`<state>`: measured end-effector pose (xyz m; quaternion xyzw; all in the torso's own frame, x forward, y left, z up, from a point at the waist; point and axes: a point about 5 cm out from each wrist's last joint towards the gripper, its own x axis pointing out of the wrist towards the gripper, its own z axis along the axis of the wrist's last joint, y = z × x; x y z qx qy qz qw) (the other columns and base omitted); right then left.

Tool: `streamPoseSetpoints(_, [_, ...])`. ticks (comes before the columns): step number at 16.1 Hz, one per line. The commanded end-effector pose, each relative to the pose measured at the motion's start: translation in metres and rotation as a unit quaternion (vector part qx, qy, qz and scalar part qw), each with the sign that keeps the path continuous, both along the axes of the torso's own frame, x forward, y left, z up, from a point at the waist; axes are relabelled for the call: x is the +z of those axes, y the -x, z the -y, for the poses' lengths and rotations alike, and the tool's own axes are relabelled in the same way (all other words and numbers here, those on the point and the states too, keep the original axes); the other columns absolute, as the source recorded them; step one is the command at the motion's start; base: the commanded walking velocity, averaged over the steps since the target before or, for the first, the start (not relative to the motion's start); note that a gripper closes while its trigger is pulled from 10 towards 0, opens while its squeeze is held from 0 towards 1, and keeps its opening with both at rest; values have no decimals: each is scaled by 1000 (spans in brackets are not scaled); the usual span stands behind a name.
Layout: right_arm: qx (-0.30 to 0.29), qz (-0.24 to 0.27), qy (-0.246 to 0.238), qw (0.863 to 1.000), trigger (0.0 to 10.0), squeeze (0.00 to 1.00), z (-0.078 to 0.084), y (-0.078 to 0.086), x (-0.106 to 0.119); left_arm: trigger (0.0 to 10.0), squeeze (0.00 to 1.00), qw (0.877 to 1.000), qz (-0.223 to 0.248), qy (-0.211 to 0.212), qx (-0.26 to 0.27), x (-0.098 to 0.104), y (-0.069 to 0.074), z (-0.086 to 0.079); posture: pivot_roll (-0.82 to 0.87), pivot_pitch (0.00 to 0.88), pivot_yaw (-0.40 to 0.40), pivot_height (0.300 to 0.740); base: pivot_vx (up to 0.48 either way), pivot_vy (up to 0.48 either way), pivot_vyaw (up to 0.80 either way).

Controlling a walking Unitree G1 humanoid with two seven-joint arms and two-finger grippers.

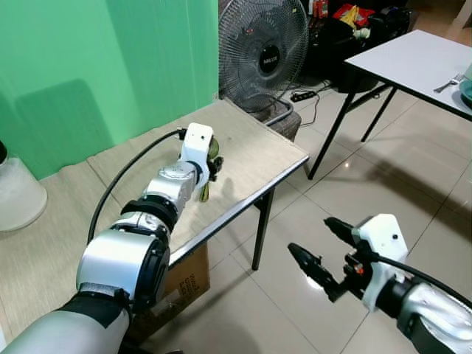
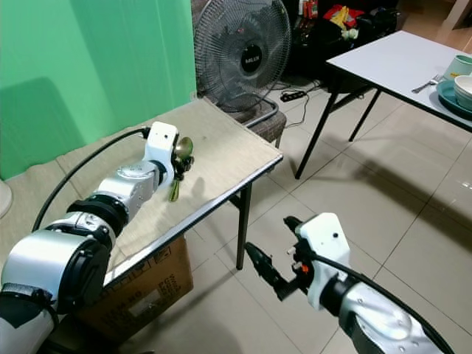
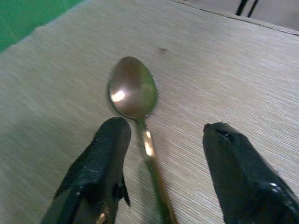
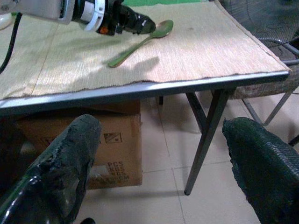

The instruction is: Setting the table

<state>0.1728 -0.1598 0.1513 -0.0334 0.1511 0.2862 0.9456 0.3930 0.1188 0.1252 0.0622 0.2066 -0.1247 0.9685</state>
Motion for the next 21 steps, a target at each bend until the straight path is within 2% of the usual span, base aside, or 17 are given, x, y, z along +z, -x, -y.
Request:
streamPoseSetpoints(1, [0, 1, 1, 1000, 10000, 0, 1, 2, 4, 10000, 1000, 1000, 4, -6, 7, 2, -1, -1, -360, 0, -3, 740, 0, 0, 0])
streamPoseSetpoints(2, [-2, 1, -1, 1000, 10000, 0, 1, 4, 5, 10000, 1000, 1000, 5, -2, 10, 3, -2, -2, -366, 0, -6, 740, 0, 0, 0])
streamPoseSetpoints(3, [-3, 0, -3, 1000, 10000, 0, 0, 6, 6, 10000, 0, 1000, 3, -6, 14, 2, -1, -3, -373, 7, -11, 740, 0, 0, 0])
streamPoseSetpoints(6, [-5, -3, -9, 1000, 10000, 0, -3, 10, 8, 10000, 0, 1000, 2, -1, 17, 1, -1, -4, -381, 33, -16, 740, 0, 0, 0])
streamPoseSetpoints(21, [-5, -3, -9, 1000, 10000, 0, -3, 10, 8, 10000, 0, 1000, 2, -1, 17, 1, -1, -4, -381, 33, -16, 740, 0, 0, 0])
